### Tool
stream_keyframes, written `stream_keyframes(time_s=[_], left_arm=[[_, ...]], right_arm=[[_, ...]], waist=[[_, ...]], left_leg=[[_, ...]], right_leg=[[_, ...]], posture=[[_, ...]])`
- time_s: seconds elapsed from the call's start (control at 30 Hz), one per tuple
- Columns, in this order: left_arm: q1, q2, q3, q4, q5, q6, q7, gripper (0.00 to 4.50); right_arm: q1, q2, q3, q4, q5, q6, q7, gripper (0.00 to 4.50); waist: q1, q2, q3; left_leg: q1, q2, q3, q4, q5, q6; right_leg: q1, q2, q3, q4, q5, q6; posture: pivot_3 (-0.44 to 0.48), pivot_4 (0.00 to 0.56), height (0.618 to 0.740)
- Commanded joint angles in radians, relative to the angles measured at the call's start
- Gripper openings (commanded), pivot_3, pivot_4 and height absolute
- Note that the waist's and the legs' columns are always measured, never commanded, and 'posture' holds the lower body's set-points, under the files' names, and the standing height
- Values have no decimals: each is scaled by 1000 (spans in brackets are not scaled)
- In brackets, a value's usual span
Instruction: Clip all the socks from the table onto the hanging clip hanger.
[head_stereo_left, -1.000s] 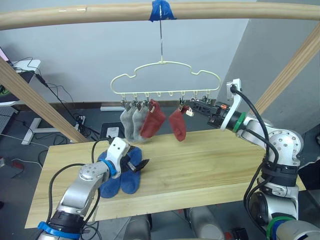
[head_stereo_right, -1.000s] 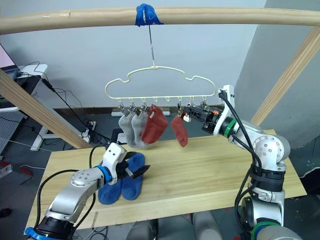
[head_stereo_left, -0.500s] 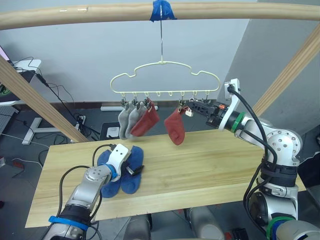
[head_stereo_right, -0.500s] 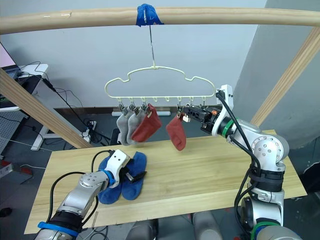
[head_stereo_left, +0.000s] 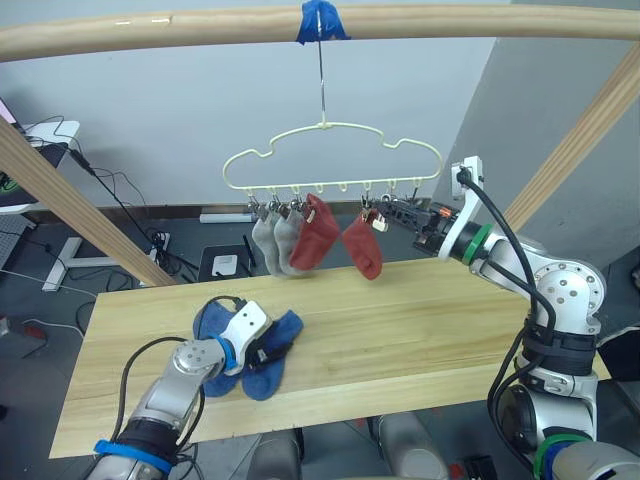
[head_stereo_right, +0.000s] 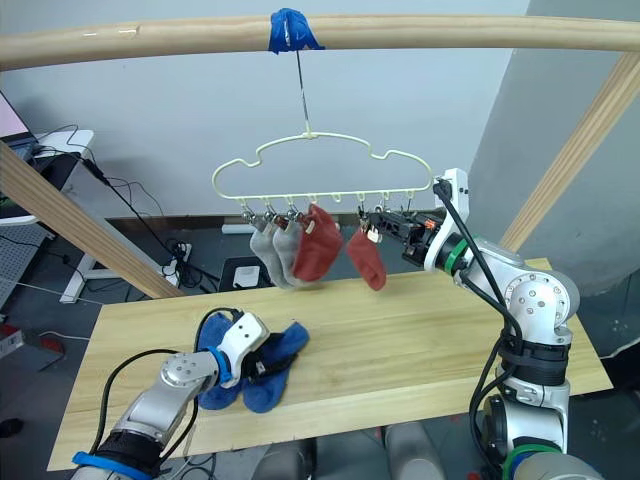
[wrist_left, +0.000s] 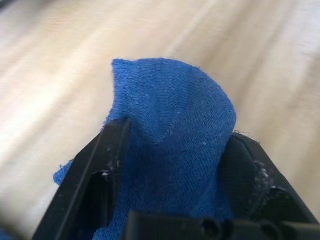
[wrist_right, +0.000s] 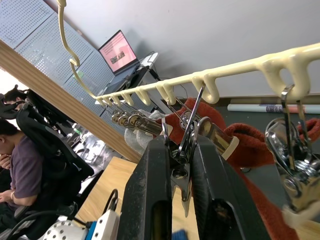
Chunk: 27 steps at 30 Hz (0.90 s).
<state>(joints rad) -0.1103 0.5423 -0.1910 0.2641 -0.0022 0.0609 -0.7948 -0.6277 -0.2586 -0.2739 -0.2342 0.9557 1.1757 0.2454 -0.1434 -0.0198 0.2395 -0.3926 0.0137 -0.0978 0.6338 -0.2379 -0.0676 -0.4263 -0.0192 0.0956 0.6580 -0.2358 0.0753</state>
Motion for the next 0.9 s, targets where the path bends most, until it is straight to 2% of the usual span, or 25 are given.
stream_keyframes(time_s=[0.03,0.23,0.3,0.6,0.7,0.73,0.83,0.9], left_arm=[[25,-9,10,-126,-60,-1,-47,2093],[21,10,17,-154,-68,15,-63,367],[22,13,22,-148,-73,16,-65,35],[12,18,28,-155,-78,17,-69,35],[8,9,59,-181,-91,-81,-54,35],[11,10,71,-198,-111,-63,-62,35],[13,28,91,-191,-109,-43,-62,580],[12,35,89,-179,-99,-35,-65,1150]], right_arm=[[-6,-13,-4,-26,19,-26,12,181],[-19,-22,3,-1,9,-44,20,181],[-20,-22,5,3,5,-50,20,181],[-18,-29,11,7,9,-63,18,181],[-14,-33,13,6,7,-67,19,181],[-14,-34,13,6,8,-68,18,181],[-14,-35,14,8,9,-73,19,181],[-16,-35,15,12,8,-76,21,181]], waist=[[1,0,0],[1,0,0],[-2,0,0],[1,0,0],[1,0,0],[1,0,0],[1,0,0],[0,0,0]], left_leg=[[0,0,0,0,0,0],[0,0,0,0,0,0],[0,0,0,0,0,0],[0,0,0,-1,0,0],[0,0,0,-2,0,0],[-1,0,0,-2,0,0],[-1,0,0,-2,0,0],[0,0,0,-3,0,0]], right_leg=[[0,0,0,0,0,0],[0,0,0,0,0,0],[0,0,0,-1,0,0],[0,0,0,-2,0,0],[0,0,0,-2,0,0],[0,0,0,-2,0,0],[-1,0,0,-3,0,0],[-1,0,0,-3,0,0]], posture=[[-145,223,740],[-141,225,740],[-142,224,740],[-147,226,740],[-148,226,740],[-149,225,740],[-148,224,740],[-147,224,740]])
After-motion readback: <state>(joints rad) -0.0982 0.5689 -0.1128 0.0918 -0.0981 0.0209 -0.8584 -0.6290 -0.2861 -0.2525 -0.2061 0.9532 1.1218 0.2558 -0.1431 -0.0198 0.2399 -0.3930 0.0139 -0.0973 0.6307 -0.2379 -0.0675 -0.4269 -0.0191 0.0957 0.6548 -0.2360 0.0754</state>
